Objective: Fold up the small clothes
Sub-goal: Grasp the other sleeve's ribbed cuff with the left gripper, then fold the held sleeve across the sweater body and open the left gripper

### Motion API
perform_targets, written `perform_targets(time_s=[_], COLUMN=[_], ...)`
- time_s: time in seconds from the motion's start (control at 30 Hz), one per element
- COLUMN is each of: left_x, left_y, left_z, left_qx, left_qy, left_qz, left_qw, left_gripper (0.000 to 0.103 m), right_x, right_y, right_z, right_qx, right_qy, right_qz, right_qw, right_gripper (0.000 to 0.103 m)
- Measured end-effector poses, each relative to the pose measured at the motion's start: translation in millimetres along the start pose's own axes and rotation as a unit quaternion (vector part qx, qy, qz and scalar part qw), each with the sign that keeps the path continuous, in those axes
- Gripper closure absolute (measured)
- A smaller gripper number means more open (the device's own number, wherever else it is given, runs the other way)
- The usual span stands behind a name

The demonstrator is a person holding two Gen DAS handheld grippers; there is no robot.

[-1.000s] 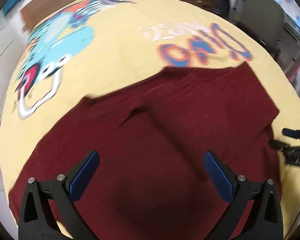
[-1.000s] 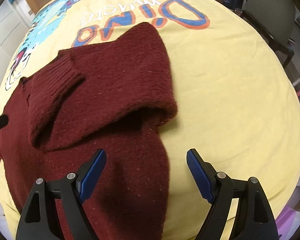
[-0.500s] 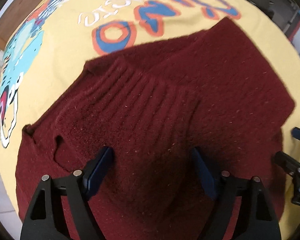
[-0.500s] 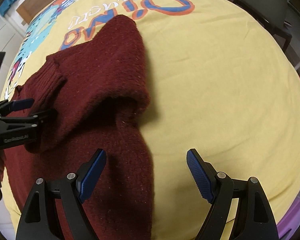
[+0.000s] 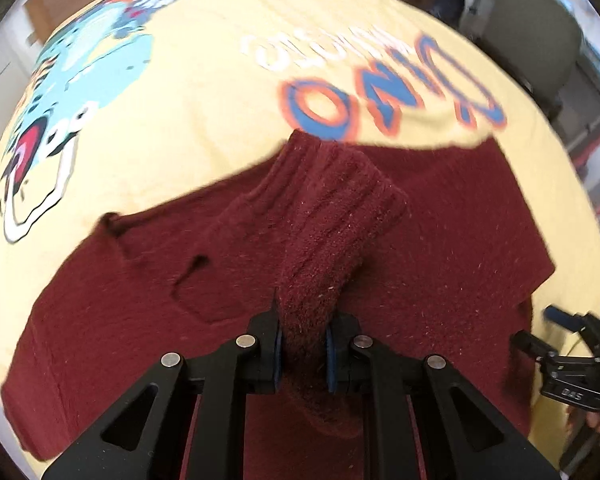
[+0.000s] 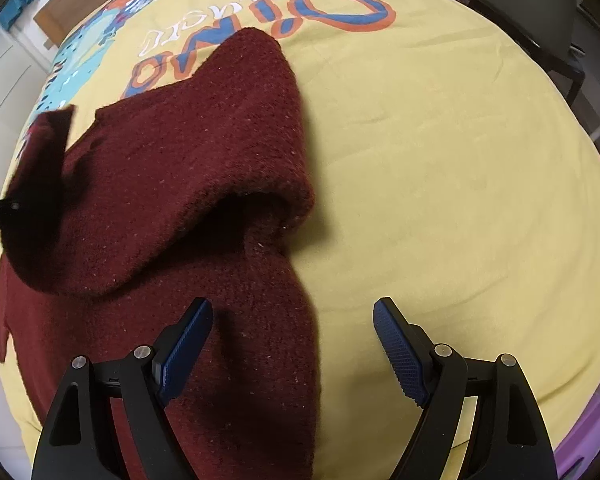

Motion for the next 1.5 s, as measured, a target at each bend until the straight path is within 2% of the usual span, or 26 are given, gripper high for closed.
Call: perform_targets(time_s=[0.17,0.33,0.6,0.7,0.8,0.87,0.9,1.07,1.23,1.33,1.43,1.5], left_x=[-22.2,-42.3,-26.0,-17.3,-17.5,-22.7,-25.9,-48.4,-64.2,-57.1,-34.2,-15.9], left_y=[21.2,54.7,111.2,119.8,125.2,129.6,132.3,144.9,135.5,126.4,118.8,120.9], left_z=[31.3,61.3,90.6,96.5,103.6,112.5,118.7,150.7,176.6,177.9,167.9,160.7], left_qx=[-0.042,-0.090,-0.157,-0.172,-0.190,-0.198,-0.201,-0.232,-0.253,-0.251,-0.239,-0.239], left_qy=[-0.007,-0.011,0.005,0.010,0.023,0.017,0.011,0.009,0.008,0.017,0.026,0.029], left_qz=[-0.028,-0.031,-0.007,0.013,0.020,0.025,0.025,0.018,0.002,0.006,0.032,0.061], left_qw=[0.9987,0.9954,0.9875,0.9849,0.9812,0.9797,0.9792,0.9724,0.9674,0.9678,0.9702,0.9686], left_gripper=[0.090,0.090,0.089,0.083,0.072,0.061,0.059,0.019,0.005,0.005,0.005,0.006], right_x=[-2.9,-1.7,7.6,10.1,12.4,13.7,14.4,15.2,11.5,9.7,8.0,7.0], right_y=[0.2,0.9,1.4,2.1,1.7,1.3,0.7,-1.9,-2.5,-2.8,-4.1,-5.7], right_z=[2.1,6.4,16.2,18.0,17.7,17.5,17.3,18.5,21.4,23.4,24.2,23.7], right_qx=[-0.003,-0.004,-0.015,-0.017,-0.018,-0.019,-0.018,-0.019,-0.024,-0.027,-0.028,-0.030], right_qy=[0.002,0.001,0.005,0.006,0.008,0.010,0.010,0.010,0.008,0.009,0.012,0.016], right_qz=[-0.003,-0.001,0.009,0.012,0.015,0.016,0.016,0.016,0.014,0.013,0.013,0.013], right_qw=[1.000,1.000,1.000,1.000,1.000,1.000,1.000,1.000,1.000,1.000,0.999,0.999], right_gripper=[0.020,0.020,0.020,0.020,0.020,0.020,0.020,0.020,0.020,0.020,0.020,0.020])
Point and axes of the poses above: each gripper's, at about its wrist camera, not at the fingertips, and x roughly the way its jaws point, z to its left, y to its underside, the point moved 4 cm from there along x, roughly the way its jaws point, and after that the axes turned 7 degrees about x, right-handed, at the moved point
